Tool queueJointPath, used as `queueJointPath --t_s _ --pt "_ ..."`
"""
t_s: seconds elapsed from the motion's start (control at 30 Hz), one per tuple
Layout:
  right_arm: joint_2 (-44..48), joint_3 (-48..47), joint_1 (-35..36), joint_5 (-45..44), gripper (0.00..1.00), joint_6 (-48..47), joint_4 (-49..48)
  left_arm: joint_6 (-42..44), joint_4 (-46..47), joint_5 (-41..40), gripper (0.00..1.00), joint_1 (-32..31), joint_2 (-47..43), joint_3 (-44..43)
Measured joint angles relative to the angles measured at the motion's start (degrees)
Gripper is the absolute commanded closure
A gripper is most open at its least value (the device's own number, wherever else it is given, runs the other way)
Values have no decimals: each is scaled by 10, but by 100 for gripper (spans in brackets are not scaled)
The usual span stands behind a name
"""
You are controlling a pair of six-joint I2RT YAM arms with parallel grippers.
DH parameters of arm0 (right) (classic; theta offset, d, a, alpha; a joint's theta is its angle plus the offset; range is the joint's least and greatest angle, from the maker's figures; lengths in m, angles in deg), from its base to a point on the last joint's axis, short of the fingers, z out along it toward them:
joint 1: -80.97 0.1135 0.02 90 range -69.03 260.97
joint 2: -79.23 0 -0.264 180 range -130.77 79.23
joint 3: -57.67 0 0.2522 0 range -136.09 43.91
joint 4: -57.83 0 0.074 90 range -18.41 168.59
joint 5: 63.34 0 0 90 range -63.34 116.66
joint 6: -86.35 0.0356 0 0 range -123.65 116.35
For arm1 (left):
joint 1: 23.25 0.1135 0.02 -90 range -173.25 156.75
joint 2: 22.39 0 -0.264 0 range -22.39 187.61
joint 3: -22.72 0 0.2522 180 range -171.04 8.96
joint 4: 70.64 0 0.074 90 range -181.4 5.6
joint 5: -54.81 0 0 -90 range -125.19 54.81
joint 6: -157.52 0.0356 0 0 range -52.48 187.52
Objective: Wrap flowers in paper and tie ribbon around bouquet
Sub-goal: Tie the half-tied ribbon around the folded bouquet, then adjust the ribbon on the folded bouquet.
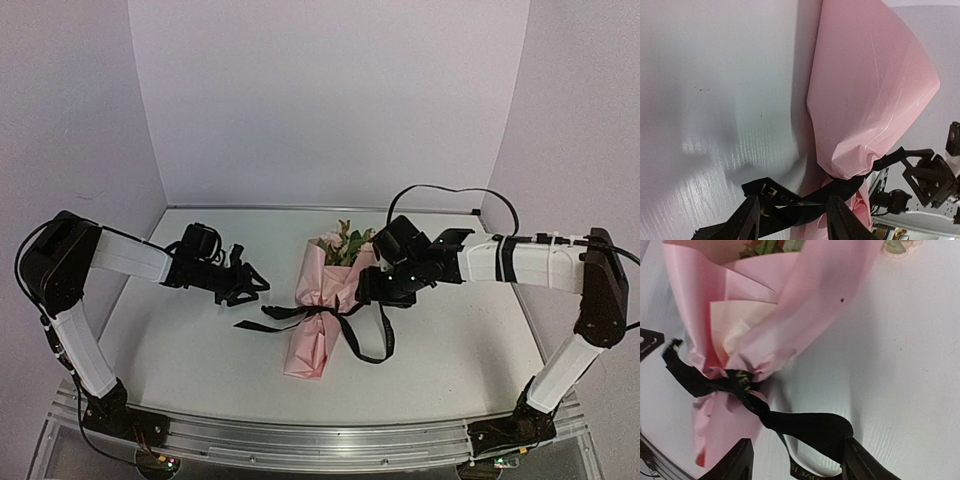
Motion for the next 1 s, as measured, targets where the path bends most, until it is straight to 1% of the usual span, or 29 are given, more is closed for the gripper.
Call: queueJointPath --t_s 0.17,0.3,0.37,0.47,0.57,0.63,0.7,0.83,0.9,1.0 --pt "-20 -66 11 -24 38 5 30 24 -46 -57 33 5 -38 -7" --pt "-21 -74 17 -70 34 3 64 60 -83 -82 31 6 -50 -47" --pt "-21 -74 17 -94 33 0 83 75 -100 -85 31 3 -47 -68" --pt "-20 -74 16 -110 36 -5 103 102 -120 -89 31 -30 -17 -131" --pt "-28 -85 15 -99 37 -8 115 123 -124 -84 31 -70 20 -178" --pt "-53 -111 18 -84 37 -8 116 134 -127 -76 31 -91 43 -195" --pt "-85 -139 22 -67 38 -8 108 147 -134 -67 31 -103 67 -209" --pt "-137 -164 28 -40 39 -2 86 162 -155 -53 38 -112 92 -209" --pt "-158 -169 30 -29 41 1 77 165 -159 -49 41 -113 94 -205" --pt "-186 -180 30 -19 46 6 71 165 -158 -43 47 -114 94 -201"
